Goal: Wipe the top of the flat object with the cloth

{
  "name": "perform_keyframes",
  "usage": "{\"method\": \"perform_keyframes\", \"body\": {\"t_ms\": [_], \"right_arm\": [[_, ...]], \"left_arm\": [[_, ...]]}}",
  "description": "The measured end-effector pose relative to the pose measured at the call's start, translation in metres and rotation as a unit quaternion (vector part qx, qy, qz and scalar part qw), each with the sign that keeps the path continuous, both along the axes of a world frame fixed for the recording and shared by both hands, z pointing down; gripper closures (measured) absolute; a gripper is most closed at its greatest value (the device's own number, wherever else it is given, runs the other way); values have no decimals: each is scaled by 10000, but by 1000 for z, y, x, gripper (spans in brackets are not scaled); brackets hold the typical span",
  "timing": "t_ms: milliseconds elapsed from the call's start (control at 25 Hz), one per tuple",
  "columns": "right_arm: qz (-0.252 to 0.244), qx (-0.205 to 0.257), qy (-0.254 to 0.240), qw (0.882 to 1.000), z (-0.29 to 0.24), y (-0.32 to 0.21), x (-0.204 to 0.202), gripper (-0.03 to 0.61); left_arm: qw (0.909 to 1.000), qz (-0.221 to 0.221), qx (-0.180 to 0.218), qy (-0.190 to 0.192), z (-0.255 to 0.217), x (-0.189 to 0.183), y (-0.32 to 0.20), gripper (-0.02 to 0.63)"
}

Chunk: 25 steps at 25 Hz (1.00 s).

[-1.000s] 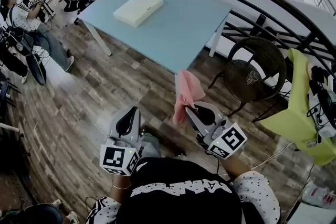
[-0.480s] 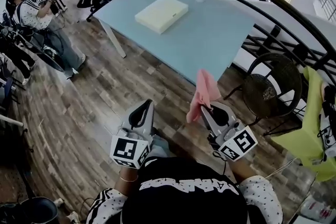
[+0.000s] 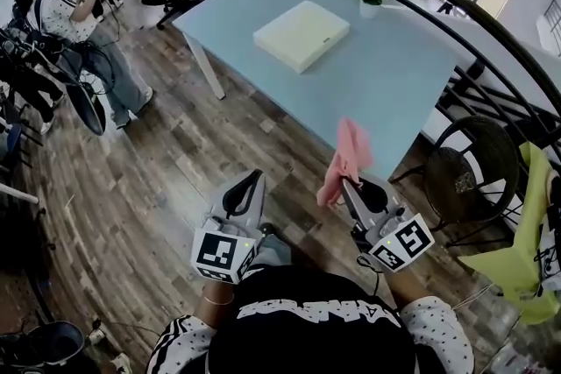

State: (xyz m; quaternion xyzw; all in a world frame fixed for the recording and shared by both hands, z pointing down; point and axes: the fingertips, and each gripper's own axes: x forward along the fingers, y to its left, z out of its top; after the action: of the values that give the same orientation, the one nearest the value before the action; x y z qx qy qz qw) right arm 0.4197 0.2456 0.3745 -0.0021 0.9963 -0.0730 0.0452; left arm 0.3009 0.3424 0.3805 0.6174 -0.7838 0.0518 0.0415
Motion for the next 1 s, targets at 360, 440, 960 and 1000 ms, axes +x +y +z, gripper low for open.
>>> {"method": "perform_keyframes", "body": {"t_ms": [360,440,960,1000], "right_arm": [[198,100,47,9997,-9,-11,-87,554],[236,129,57,9996,-11,-11,-105,554],[330,231,221,9989,-10,3,-184,554],[322,241,247,9989,-10,4,-188,554]], "left_arm": [[9999,100,52,-28,-7,-91,-6,614],[9998,170,72,-28,-8,-109,-7,614],[9990,412,123,92,-6,-188,1,614],[9990,404,124,113,-5,-192,2,614]]}}
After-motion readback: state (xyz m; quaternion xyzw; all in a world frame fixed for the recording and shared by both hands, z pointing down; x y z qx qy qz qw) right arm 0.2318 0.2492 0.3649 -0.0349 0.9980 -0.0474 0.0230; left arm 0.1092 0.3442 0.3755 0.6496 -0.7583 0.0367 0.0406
